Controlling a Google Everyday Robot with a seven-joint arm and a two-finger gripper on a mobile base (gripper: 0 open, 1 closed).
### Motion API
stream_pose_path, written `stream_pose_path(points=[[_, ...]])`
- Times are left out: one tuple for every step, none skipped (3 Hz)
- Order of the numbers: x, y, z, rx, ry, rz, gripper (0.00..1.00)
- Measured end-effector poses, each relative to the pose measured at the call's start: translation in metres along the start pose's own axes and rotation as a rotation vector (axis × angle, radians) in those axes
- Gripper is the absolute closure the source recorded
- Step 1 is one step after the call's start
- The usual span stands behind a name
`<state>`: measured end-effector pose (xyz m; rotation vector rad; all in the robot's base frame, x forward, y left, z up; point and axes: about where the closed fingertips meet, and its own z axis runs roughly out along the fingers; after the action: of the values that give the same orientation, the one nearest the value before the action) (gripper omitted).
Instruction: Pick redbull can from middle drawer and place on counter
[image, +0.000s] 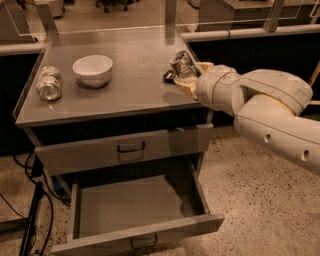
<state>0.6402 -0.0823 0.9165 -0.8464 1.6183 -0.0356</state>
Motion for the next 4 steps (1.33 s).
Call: stream_pose_path(points=[[-0.004,-0.020,-0.001,0.036,-0.025,0.056,1.00],[-0.004,-0.036,0.020,0.057,-0.069,0.106,1.00],[-0.005,-0.035,0.020,0.060,-0.071,0.118,1.00],[-0.006,-0.035,0.020,0.060,-0.071,0.115,1.00]])
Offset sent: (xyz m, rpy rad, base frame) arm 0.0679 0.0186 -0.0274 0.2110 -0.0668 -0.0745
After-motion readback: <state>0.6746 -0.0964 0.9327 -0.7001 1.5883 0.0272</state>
